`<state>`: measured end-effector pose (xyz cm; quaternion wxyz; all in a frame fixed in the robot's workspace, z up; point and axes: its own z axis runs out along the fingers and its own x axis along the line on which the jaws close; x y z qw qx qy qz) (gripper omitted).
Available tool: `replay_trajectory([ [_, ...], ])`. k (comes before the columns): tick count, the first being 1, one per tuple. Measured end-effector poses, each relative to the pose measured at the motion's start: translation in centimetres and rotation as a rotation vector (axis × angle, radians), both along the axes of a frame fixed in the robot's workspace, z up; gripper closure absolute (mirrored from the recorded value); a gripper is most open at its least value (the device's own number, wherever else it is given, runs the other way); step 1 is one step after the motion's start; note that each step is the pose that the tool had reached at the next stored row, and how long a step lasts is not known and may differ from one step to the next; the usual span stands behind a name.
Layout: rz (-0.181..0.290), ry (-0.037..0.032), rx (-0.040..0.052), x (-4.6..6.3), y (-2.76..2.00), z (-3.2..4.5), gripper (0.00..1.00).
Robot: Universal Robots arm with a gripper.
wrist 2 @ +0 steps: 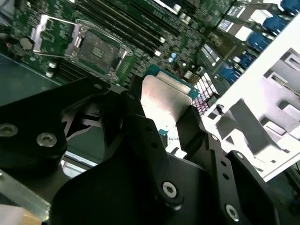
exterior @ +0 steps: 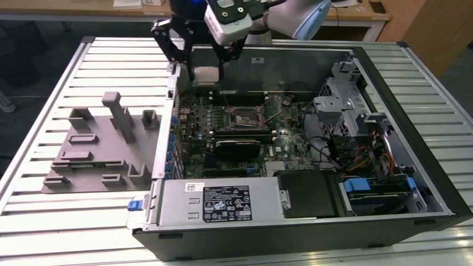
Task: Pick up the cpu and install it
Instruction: 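Pick up the cpu and move it towards the insertion slot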
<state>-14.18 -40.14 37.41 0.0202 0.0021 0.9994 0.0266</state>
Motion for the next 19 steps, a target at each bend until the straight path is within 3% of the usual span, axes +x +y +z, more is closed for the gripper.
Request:
replay_trajectory([
  [6,0.0,0.0001,0.0,2.0,0.0,-0.01,0.46],
  [13,0.0,0.0001,0.0,3.2,0.0,-0.32,0.46],
  [19,0.0,0.0001,-0.0001,4.0,0.0,-1.1,0.46],
])
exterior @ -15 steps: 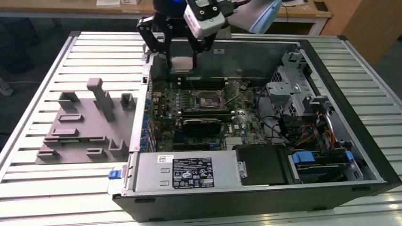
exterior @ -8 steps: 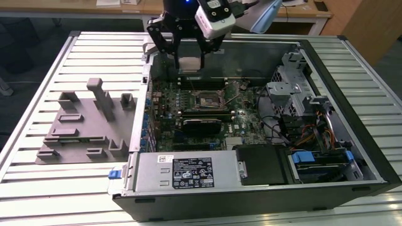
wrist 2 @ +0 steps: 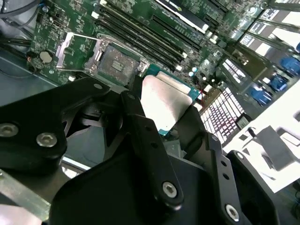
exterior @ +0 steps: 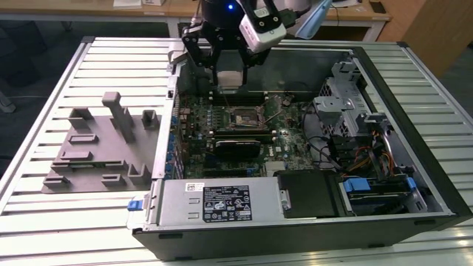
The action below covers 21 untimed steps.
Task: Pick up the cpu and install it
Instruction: 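Pick up the cpu and move it towards the insertion slot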
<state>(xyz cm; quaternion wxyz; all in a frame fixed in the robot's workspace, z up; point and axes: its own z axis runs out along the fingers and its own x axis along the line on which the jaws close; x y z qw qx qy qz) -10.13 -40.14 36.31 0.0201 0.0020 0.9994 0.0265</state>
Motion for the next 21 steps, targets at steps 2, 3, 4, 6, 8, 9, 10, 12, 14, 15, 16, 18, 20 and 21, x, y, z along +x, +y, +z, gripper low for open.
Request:
replay_trajectory([
  [2,0.0,0.0,0.0,0.3,0.0,-0.3,0.46],
  [3,0.0,0.0,0.0,0.4,0.0,-0.45,0.46],
  [4,0.0,0.0,0.0,0.6,0.0,-0.6,0.46],
  [6,0.0,0.0,0.0001,0.9,0.0,-0.89,0.46],
  [8,0.0,-0.0001,0.0001,1.2,0.0,-1.14,0.46],
  [9,0.0,-0.0001,0.0002,1.4,0.0,-1.26,0.46],
  [10,0.0,-0.0001,0.0003,1.6,0.0,-1.38,0.46],
  [12,0.0,0.0,0.0001,2.0,0.0,-1.59,0.46],
  [14,0.0,0.0,0.0001,2.4,0.0,-1.77,0.46],
  [15,0.0,-0.0001,0.0002,2.7,0.0,-1.86,0.46],
  [16,0.0,-0.0001,0.0001,2.9,0.0,-1.95,0.46],
  [18,0.0,0.0,0.0001,3.3,0.0,-2.12,0.46],
  [20,0.0,-0.0001,0.0002,3.7,0.0,-2.3,0.46],
  [21,0.0,-0.0001,0.0002,3.9,0.0,-2.39,0.46],
])
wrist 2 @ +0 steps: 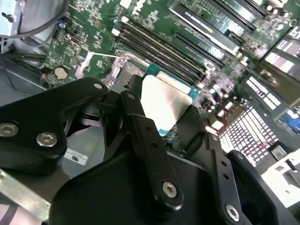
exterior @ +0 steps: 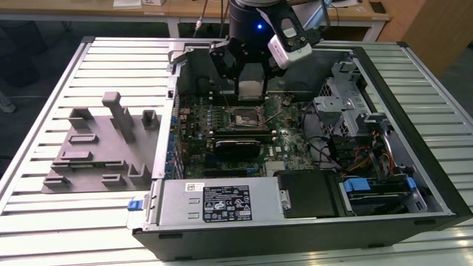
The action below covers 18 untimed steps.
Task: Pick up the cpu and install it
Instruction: 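Pick up the cpu and move it towards the insertion slot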
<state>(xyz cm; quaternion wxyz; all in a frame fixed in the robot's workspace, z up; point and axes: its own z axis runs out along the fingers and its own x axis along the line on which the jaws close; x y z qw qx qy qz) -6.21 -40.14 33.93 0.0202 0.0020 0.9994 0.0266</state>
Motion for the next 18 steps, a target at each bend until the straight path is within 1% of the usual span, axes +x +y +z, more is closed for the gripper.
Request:
replay_trajectory([
  [8,0.0,-0.0001,0.0001,1.4,0.0,-0.72,0.46],
  [14,0.0,0.0001,-0.0002,1.7,0.13,-1.63,0.46],
  [18,0.0,0.0,-0.0006,1.7,0.42,-2.23,0.46],
])
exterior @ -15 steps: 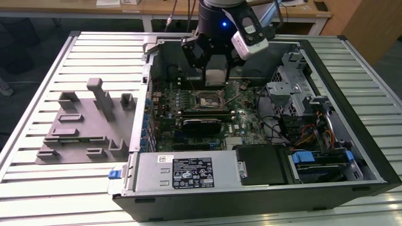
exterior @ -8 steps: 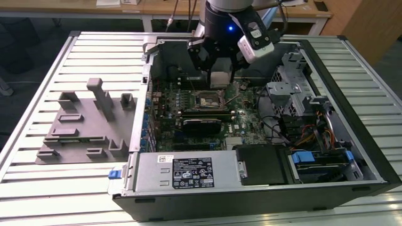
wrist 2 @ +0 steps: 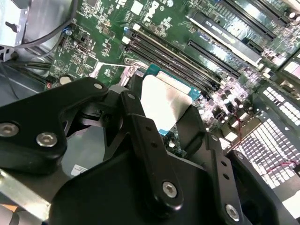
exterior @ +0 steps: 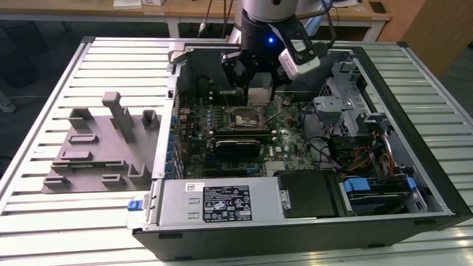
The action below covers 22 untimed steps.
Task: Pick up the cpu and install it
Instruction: 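Pick up the cpu and move it towards the insertion slot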
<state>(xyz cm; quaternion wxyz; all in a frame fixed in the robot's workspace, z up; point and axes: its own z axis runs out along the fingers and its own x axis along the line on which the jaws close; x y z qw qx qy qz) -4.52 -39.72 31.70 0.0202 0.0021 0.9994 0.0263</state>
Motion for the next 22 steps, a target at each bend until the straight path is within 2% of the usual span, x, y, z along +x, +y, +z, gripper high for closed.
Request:
replay_trajectory([
  [7,0.0,0.0,-0.0018,0.0,0.65,-1.1,0.46],
  [22,0.0,0.0005,-0.0071,0.0,2.6,-3.08,0.46],
])
